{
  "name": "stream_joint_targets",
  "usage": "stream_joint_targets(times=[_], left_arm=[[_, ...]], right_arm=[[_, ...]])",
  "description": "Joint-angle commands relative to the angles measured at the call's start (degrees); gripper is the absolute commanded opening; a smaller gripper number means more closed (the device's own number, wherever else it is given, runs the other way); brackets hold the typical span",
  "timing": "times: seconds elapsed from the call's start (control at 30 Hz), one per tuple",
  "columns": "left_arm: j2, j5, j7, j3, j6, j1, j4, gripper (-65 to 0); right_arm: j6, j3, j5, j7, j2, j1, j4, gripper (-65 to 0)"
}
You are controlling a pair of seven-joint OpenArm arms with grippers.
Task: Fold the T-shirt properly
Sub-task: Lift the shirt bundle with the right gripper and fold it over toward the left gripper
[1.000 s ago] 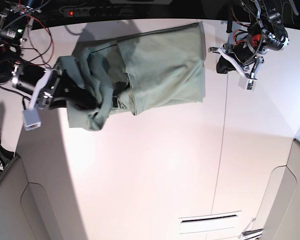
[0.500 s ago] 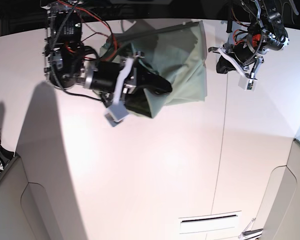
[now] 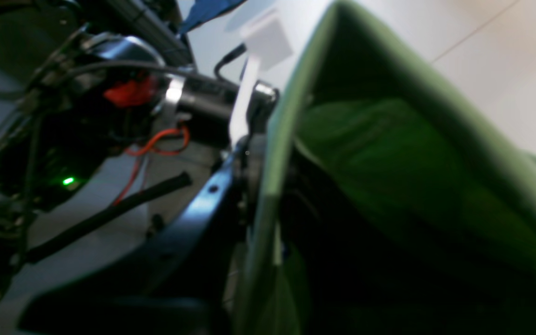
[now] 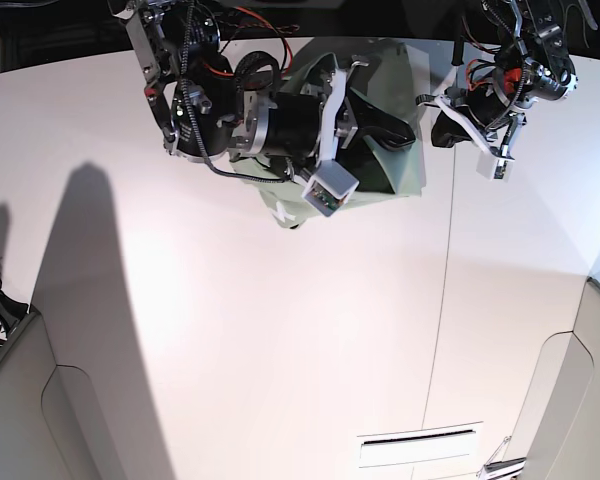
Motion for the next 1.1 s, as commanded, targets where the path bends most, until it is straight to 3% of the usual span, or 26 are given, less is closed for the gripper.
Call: stream_joint_targets(times=[0.0,0.3,0.4,0.47,0.67,0.83,0.93,1.07], left_arm=[[-0.17,1.2,2.21,0.04,0.04,0.37,0.04,-65.0],[-0.17,0.04,2.19,0.04,0.07,0.35,0.04,-65.0],[-0.17,-1.86,2.16,0.04,0.04,0.35,0.04,-65.0],[-0.17,-2.69,2.16,0.04,0.04,0.35,0.04,-65.0],[-0.37,-2.73,2.1,0.04,0.02,0.17,0.31,-65.0],[-2.93,-2.69,2.16,0.04,0.0,0.2,2.25,-64.7],[-4.52,-2.58,2.19,-0.02,0.09,0.22,4.07,-64.6],[-5.27,-1.42,2.21,-0.44,0.96,0.22,7.82,-64.6]], right_arm=[[0.42,-0.55,0.81,2.23,-0.37,0.76,1.05,-65.0],[0.42,-0.87,-3.69,3.21,-5.18,0.76,0.9,-64.0],[0.44,-0.87,-3.69,3.37,-6.12,0.79,0.9,-38.1],[0.44,-0.92,-3.69,3.67,-6.08,0.79,0.9,-32.0],[0.42,-0.92,-3.45,3.56,-6.05,0.76,0.9,-32.0],[0.42,-0.9,-0.83,2.91,-6.01,1.44,1.57,-32.0],[0.44,-0.66,-0.46,-0.79,-5.99,2.84,4.04,-32.0],[0.44,0.87,-0.66,-10.56,-5.68,5.64,9.88,-32.1]])
